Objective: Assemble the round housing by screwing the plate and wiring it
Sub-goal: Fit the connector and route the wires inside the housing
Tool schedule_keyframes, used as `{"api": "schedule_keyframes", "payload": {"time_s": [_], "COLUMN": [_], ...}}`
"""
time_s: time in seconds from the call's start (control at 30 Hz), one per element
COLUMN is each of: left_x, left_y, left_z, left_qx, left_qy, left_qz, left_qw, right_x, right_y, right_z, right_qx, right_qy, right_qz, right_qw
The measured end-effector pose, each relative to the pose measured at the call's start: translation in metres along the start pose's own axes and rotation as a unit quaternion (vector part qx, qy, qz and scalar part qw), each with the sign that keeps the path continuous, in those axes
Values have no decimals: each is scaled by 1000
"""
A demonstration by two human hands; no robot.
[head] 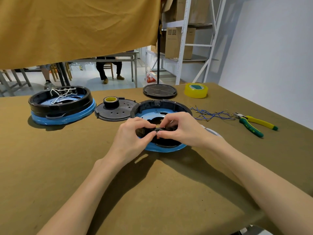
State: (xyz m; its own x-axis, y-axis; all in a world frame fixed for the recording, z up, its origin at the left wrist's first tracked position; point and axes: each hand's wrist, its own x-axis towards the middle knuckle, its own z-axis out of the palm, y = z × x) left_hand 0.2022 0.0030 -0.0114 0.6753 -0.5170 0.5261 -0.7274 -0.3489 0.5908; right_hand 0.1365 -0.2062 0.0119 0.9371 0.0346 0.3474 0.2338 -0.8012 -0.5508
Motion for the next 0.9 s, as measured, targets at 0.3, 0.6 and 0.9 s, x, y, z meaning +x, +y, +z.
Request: {"api": "schedule_keyframes", "payload": {"time_s": [0.3,0.6,0.9], "left_x": [2,1,3], "left_y": [-2,-11,-3], "left_z": [2,-5,-5], "left_qx": [8,-34,-46], "left_qy": [12,-31,-18], "left_qz": [10,-6,-25], "left_qw": [1000,999,998], "right_x": [2,11,19], "right_y": [-7,-13,-4], "right_z": [-4,-1,2], "right_qx": [-100,-136,-94], "right_qy": [-45,-91,-71], "right_qz": [-2,-10,35], "right_qw": [994,986,992]}}
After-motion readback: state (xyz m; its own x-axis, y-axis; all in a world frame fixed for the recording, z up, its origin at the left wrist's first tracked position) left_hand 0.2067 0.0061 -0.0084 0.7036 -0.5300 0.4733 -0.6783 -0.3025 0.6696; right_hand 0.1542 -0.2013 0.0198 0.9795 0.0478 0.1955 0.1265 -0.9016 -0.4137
